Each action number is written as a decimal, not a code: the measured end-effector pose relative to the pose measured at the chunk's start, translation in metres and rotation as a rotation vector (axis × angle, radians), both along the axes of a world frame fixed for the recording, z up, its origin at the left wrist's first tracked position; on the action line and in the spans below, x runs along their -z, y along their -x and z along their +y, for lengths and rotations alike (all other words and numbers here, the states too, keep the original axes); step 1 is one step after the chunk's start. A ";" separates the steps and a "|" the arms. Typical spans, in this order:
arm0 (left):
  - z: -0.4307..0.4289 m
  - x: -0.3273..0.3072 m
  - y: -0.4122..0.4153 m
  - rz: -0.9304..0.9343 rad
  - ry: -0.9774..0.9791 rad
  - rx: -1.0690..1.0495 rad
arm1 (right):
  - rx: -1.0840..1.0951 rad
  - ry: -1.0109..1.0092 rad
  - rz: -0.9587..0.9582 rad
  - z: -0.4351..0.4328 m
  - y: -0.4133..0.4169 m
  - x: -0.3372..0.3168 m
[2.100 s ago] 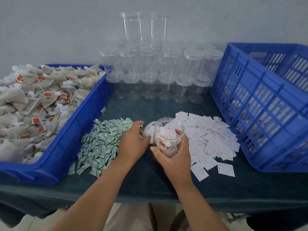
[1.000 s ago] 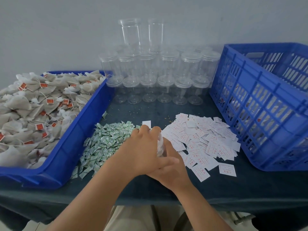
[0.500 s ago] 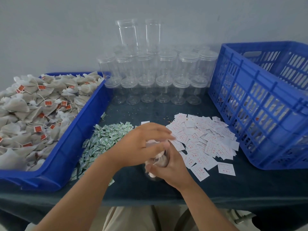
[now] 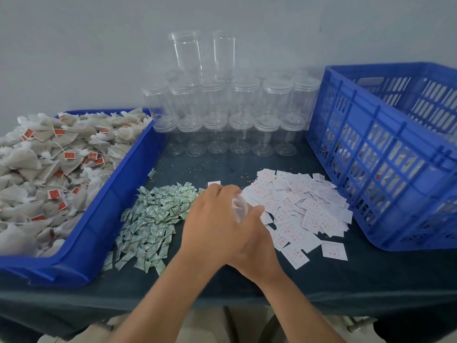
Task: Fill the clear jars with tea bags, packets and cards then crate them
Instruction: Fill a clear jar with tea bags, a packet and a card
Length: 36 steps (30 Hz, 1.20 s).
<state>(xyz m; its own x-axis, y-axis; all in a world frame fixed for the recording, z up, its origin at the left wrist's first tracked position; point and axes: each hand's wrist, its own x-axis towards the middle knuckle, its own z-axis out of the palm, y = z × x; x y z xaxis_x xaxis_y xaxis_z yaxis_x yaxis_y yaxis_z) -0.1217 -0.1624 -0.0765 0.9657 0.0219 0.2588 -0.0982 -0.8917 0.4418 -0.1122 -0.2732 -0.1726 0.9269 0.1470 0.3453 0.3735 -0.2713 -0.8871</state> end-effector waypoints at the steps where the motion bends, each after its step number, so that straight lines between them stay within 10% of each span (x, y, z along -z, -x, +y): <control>1: -0.001 0.000 0.000 -0.069 0.007 0.037 | 0.013 0.003 0.000 -0.001 0.001 0.000; 9: 0.029 -0.009 -0.010 -0.050 0.267 0.382 | 0.014 -0.096 0.027 -0.002 0.006 -0.011; 17: 0.010 0.012 -0.002 0.075 0.343 -0.075 | 0.105 -0.064 0.014 0.002 0.007 -0.008; 36: 0.030 0.046 -0.012 -0.052 0.862 0.225 | -0.001 -0.140 0.188 -0.003 -0.006 0.001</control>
<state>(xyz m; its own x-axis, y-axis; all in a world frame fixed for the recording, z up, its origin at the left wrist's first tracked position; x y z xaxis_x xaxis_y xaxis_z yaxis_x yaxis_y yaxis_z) -0.1096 -0.1327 -0.1228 0.9580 0.0404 0.2840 -0.2698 -0.2091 0.9399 -0.1067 -0.2759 -0.1731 0.9767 0.1107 0.1837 0.1983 -0.1406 -0.9700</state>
